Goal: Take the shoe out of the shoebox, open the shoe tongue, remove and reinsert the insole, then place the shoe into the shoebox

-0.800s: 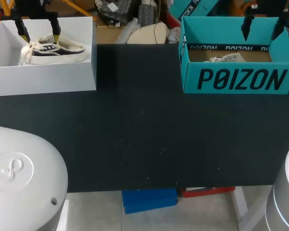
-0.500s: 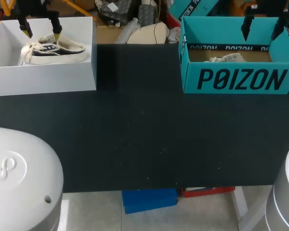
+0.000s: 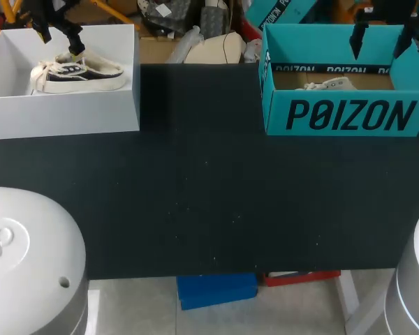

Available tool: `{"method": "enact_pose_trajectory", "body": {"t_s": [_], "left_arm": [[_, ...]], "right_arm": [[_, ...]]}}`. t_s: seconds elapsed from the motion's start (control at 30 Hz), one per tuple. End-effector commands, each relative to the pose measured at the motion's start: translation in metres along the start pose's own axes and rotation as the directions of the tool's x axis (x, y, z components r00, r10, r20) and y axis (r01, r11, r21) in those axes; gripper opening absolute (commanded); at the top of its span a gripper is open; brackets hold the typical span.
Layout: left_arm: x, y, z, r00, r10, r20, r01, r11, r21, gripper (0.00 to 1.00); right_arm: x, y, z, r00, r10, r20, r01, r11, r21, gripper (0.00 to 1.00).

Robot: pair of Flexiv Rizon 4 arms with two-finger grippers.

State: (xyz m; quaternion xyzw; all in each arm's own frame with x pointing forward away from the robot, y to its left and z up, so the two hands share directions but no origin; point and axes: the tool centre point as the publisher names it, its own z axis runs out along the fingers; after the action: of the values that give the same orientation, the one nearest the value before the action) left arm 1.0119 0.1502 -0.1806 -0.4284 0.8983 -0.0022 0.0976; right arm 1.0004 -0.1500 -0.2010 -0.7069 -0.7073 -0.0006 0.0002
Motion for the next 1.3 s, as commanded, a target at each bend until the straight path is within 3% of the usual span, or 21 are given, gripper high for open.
{"method": "enact_pose_trajectory", "body": {"t_s": [0.03,0.23,0.3,0.53,0.6,0.67,0.7,0.8,0.9,1.07,1.2,1.27,1.3], "left_arm": [[0.005,0.008,-0.001,0.805,0.557,0.202,-0.585,0.802,0.119,1.00],[0.005,0.008,-0.001,0.805,0.557,0.202,-0.585,0.802,0.119,1.00],[-0.004,0.002,0.001,0.782,0.586,0.212,-0.619,0.772,0.144,1.00],[-0.025,-0.013,0.029,0.719,0.692,0.068,-0.683,0.686,0.250,1.00],[-0.028,-0.015,0.038,0.716,0.694,0.073,-0.690,0.688,0.224,0.75],[-0.031,-0.017,0.047,0.717,0.694,0.059,-0.688,0.692,0.220,0.87],[-0.033,-0.019,0.051,0.714,0.698,0.060,-0.692,0.690,0.212,0.88],[-0.043,-0.025,0.064,0.724,0.688,0.051,-0.685,0.708,0.173,0.82],[-0.055,-0.029,0.078,0.738,0.674,0.037,-0.671,0.726,0.149,0.88],[-0.072,-0.040,0.105,0.748,0.663,0.009,-0.659,0.742,0.121,0.86],[-0.082,-0.056,0.120,0.740,0.672,0.008,-0.669,0.736,0.100,0.69],[-0.086,-0.063,0.127,0.740,0.673,0.008,-0.670,0.736,0.096,0.49],[-0.088,-0.066,0.131,0.740,0.673,0.006,-0.670,0.736,0.096,0.49]], "right_arm": [[0.000,0.000,0.000,1.000,0.000,0.000,0.000,1.000,0.000,1.00],[0.000,0.000,0.000,1.000,0.000,0.000,0.000,1.000,0.000,1.00],[0.000,0.000,0.000,1.000,0.000,0.000,0.000,1.000,0.000,1.00],[0.000,0.000,0.000,1.000,0.000,0.000,0.000,1.000,0.000,1.00],[0.000,0.000,0.000,1.000,0.000,0.000,0.000,1.000,0.000,1.00],[0.000,0.000,0.000,1.000,0.000,0.000,0.000,1.000,0.000,1.00],[0.000,0.000,0.000,1.000,0.000,0.000,0.000,1.000,0.000,1.00],[0.000,0.000,0.000,1.000,0.000,0.000,0.000,1.000,0.000,1.00],[0.000,0.000,0.000,1.000,0.000,0.000,0.000,1.000,0.000,1.00],[0.000,0.000,0.000,1.000,0.000,0.000,0.000,1.000,0.000,1.00],[0.000,0.000,0.000,1.000,0.000,0.000,0.000,1.000,0.000,1.00],[0.000,0.000,0.000,1.000,0.000,0.000,0.000,1.000,0.000,1.00],[0.000,0.000,0.000,1.000,0.000,0.000,0.000,1.000,0.000,1.00]]}}
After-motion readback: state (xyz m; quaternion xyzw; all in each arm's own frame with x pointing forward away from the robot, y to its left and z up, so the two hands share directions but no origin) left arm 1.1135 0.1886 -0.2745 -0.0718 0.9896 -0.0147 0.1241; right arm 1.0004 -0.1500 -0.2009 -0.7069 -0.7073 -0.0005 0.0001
